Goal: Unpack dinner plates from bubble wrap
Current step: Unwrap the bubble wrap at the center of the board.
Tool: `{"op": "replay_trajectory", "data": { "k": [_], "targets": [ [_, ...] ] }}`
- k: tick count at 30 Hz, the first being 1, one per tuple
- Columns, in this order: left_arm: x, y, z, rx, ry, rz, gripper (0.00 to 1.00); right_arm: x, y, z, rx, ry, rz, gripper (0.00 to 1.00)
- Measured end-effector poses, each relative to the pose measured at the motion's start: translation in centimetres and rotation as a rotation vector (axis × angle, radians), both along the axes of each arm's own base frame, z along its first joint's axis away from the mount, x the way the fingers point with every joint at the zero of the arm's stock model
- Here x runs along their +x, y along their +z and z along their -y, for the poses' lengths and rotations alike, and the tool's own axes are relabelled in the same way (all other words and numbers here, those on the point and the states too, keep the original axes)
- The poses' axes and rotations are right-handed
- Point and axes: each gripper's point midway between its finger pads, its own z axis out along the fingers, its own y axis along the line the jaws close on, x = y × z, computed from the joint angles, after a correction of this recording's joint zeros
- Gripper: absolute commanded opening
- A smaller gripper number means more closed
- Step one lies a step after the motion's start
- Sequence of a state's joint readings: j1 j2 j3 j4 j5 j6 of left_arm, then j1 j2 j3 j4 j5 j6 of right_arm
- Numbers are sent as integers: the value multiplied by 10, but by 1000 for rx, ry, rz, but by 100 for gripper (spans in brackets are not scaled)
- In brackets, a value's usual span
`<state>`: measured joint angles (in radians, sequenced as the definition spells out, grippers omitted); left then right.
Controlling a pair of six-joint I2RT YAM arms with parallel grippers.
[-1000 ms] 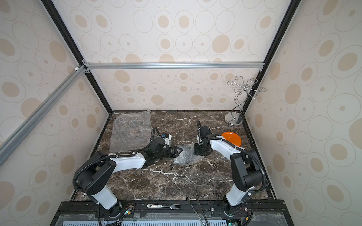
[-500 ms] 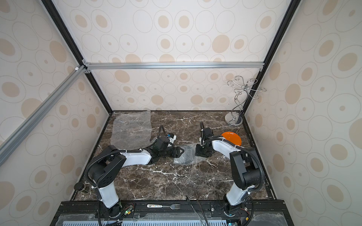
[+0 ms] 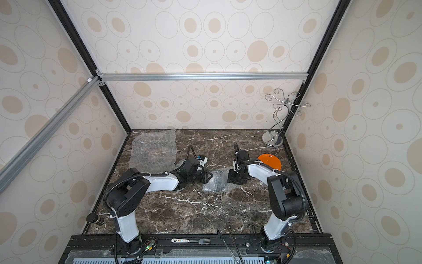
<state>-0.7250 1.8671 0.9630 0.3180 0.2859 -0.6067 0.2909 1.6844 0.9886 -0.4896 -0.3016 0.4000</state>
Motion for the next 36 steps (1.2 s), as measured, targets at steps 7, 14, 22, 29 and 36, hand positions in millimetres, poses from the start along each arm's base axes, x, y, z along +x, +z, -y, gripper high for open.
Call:
{"op": "replay_trajectory", "data": {
  "k": [7,14,22,29,36],
  "targets": [
    [2,5,4,-13,-12,5,14,1,1,0,7,0,2,40],
    [9,22,15,-49,-29,27,11,3,1,4,13,-14,0,40],
    [18,29,29,-75,-48,36,9,14,10,11,16,-36,19,40],
    [17,30,30,-82,-58,30,9,30,31,16,17,-38,58,41],
    [13,40,31,-105,-78,36,12,32,71,17,22,-30,126,46]
  ]
}}
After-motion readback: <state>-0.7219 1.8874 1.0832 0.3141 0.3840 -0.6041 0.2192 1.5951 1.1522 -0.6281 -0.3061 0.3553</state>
